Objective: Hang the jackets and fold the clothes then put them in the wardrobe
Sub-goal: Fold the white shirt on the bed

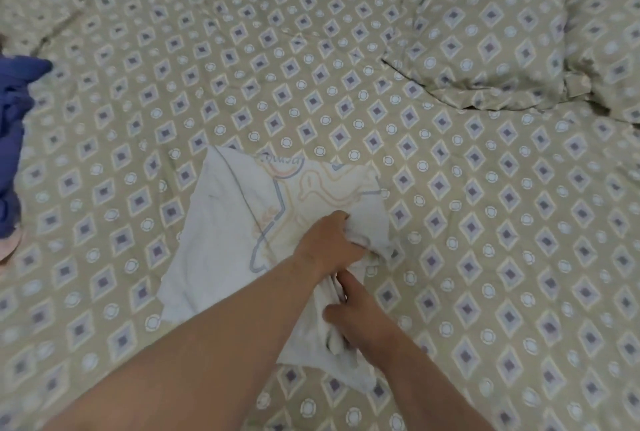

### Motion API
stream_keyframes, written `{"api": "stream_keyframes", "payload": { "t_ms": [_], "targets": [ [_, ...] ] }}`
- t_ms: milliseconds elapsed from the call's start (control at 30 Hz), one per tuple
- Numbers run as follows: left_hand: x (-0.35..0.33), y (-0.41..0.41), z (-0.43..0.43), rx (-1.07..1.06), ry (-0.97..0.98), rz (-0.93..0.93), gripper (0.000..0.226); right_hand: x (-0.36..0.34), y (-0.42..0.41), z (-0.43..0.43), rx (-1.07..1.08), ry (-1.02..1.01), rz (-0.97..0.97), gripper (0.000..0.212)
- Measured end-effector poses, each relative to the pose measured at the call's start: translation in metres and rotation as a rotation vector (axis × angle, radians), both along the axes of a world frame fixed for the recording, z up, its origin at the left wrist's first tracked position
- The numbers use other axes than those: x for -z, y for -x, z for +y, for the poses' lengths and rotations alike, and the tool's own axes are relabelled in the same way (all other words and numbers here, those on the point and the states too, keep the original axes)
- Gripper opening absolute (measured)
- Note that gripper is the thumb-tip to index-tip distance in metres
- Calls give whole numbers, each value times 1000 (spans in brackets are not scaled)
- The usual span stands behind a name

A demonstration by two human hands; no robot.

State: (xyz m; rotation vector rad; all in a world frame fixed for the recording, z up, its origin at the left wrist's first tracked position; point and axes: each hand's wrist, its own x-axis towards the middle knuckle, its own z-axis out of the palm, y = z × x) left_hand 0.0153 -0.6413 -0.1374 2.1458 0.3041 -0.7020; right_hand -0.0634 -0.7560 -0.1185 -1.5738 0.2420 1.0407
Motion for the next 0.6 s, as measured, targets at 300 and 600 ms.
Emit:
{"api": "stream_keyframes", "payload": {
  "t_ms": [300, 600],
  "targets": [
    [20, 13, 141, -452, -70, 19, 16, 4, 25, 104, -58, 1, -19, 48],
    [13, 9, 249, -841, 222, 36, 20, 22, 22, 189, -109, -94, 183, 52]
  ]
}}
